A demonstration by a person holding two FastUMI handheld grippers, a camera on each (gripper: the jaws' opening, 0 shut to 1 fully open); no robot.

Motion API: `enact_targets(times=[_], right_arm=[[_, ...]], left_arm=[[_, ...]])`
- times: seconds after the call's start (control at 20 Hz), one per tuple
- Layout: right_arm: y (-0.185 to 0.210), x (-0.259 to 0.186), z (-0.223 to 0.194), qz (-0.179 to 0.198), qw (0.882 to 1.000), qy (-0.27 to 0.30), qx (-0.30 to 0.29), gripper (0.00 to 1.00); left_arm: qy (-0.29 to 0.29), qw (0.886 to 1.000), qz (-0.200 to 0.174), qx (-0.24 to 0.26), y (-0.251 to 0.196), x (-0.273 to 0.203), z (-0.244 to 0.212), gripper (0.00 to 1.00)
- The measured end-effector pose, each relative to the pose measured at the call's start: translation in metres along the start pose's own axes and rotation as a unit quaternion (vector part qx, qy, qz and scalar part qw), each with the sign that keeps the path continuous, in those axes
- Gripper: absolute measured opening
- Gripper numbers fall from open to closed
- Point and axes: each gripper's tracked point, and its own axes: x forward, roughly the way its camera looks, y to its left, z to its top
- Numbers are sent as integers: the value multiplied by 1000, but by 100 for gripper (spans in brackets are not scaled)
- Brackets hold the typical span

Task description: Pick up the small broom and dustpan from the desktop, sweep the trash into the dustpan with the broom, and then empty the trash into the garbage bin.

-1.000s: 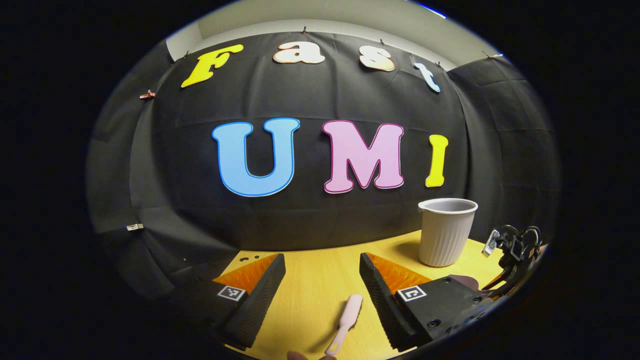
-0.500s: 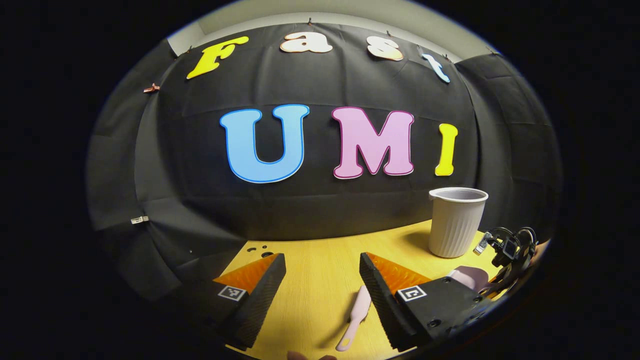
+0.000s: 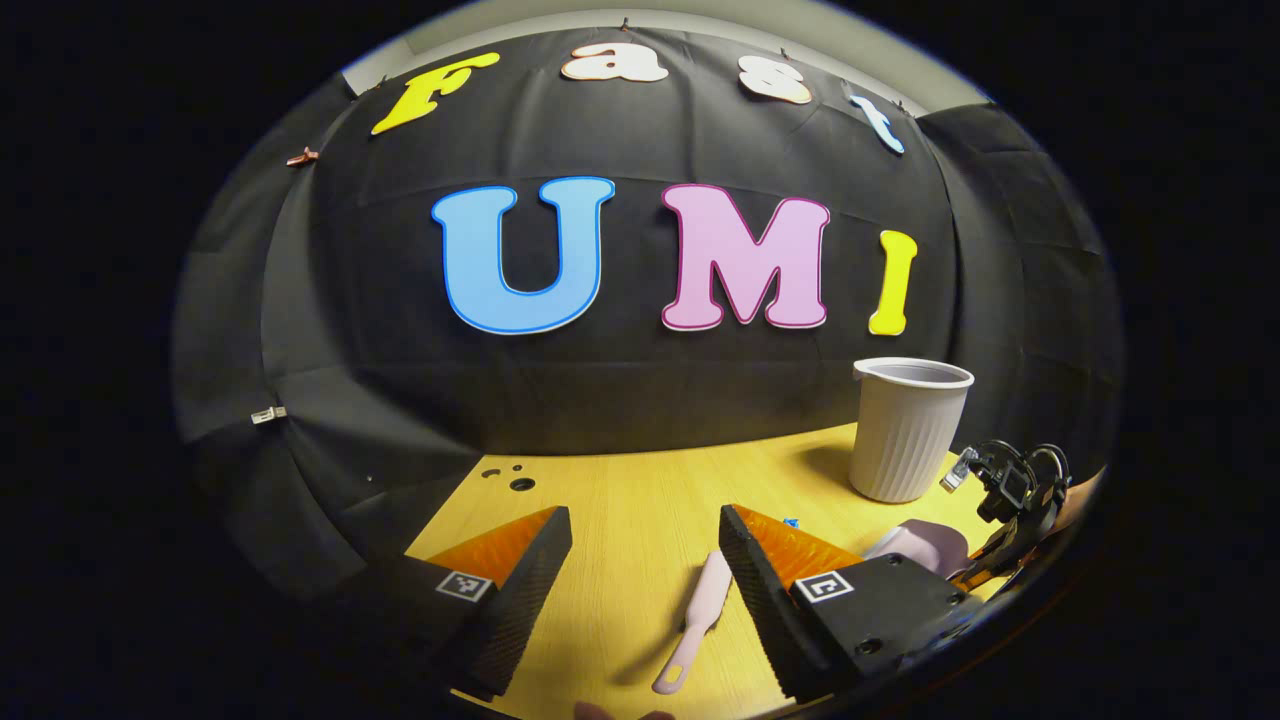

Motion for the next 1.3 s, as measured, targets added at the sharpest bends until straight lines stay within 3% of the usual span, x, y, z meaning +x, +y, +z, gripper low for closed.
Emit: enact_targets(times=[0.1,0.2,0.25,0.35,0.45,0.65,0.7,1.05,1.3], right_arm=[[0,-4,1,2,1000,-4,2,36],[3,-9,3,7,1000,-10,10,36],[6,-10,5,10,1000,-15,10,32],[7,-22,6,11,999,-32,-4,36],[8,-33,7,10,999,-43,-8,39],[8,-45,2,8,998,-54,8,32],[7,-47,-1,5,998,-55,8,39],[3,-63,-18,-1,997,-57,46,32],[1,-68,-27,-7,998,-47,45,39]], left_arm=[[14,1000,-14,6,-8,3,-10,94],[44,998,-32,15,-16,8,-27,94],[59,997,-40,22,-19,11,-36,94],[100,992,-61,35,-25,16,-58,94],[141,985,-86,42,-35,22,-81,95],[230,965,-119,47,-47,36,-132,95],[246,960,-124,51,-49,43,-143,95],[327,931,-142,78,-52,75,-200,94],[354,920,-140,97,-55,90,-222,88]])
